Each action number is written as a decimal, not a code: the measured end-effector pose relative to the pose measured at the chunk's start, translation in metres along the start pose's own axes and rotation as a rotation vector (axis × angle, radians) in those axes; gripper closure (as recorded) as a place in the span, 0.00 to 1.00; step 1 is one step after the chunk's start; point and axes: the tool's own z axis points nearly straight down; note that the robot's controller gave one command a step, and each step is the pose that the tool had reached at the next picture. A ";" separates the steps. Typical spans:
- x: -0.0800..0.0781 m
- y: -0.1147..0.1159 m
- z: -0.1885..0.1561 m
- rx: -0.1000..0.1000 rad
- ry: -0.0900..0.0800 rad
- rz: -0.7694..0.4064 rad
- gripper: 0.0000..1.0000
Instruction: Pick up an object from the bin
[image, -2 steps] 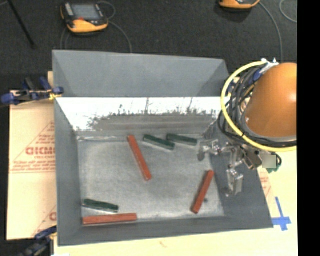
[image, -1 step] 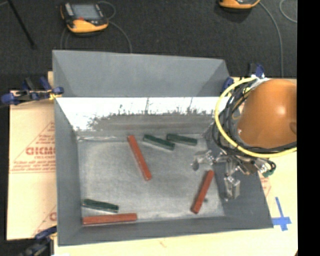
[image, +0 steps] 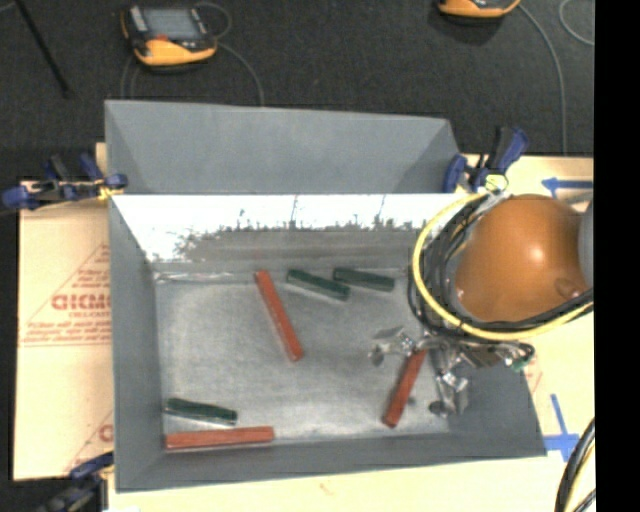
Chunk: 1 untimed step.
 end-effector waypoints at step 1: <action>0.003 -0.023 0.060 0.004 -0.002 -0.109 0.00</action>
Offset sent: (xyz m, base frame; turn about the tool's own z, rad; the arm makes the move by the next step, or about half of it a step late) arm 0.0320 -0.0262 -0.1070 -0.4665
